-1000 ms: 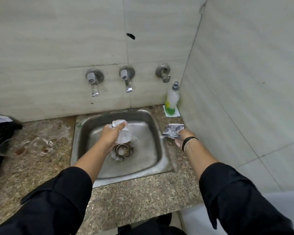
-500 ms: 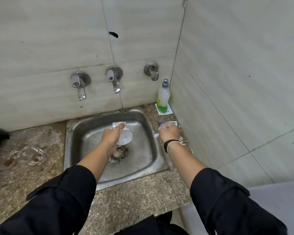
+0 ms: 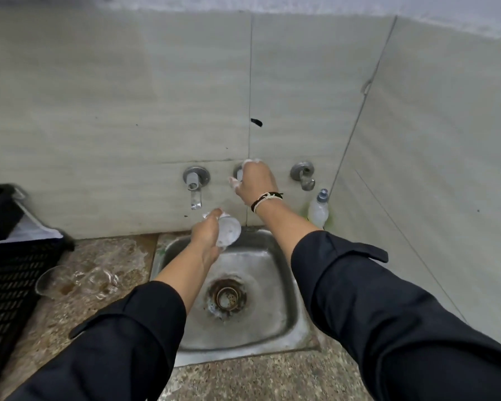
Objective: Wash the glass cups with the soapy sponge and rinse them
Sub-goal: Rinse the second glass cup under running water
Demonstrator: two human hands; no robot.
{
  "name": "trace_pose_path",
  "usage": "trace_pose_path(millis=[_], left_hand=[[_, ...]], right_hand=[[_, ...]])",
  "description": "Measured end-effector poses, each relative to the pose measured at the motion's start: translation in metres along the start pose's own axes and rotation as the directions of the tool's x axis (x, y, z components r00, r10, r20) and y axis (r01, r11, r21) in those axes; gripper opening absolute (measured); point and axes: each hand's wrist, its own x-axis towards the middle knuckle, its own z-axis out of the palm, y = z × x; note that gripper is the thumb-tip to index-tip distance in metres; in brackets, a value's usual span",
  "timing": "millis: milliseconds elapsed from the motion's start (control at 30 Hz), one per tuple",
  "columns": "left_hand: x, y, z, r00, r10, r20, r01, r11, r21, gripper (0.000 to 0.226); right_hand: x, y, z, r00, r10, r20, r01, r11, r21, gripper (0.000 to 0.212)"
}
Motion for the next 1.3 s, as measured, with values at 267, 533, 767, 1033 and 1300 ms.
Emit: trace_pose_path(millis=[267,533,767,1033,1300], left_hand=[[0.012,0.007,0.002,0.999,-0.009,0.030,0.010,1.000,-0.021,0.052],[0.015,0.004,0.007,0.998,-0.046,0.039,0.047,0.999,-0.013,0.057],[0.028,-0.005,-0.008,0.999,-0.044,-0.017,0.045,0.997,0.057,0.059],[0.033,-0.010,-0.029,0.994,-0.064,-0.089,0.073,0.993,0.097,0.062],[0.036,-0.014,0.000,0.974,-0.216,0.067,0.216,0.976,-0.007,0.041]], right_hand=[[0.021,0.016,-0.024,0.953,-0.170,0.251,0.196,0.977,-0.082,0.019],[0.007,0.057,-0.019,0.987,-0.010,0.160,-0.055,0.915,0.399,0.038],[-0.059,0.066,0.083,0.522,0.296,0.800,-0.755,-0.275,0.595,0.022],[-0.045,0.033,0.090,0.571,0.255,0.780,-0.739,-0.254,0.624,0.027],[-0.036,0.042,0.088,0.673,0.313,0.671,-0.721,0.074,0.689,0.035]])
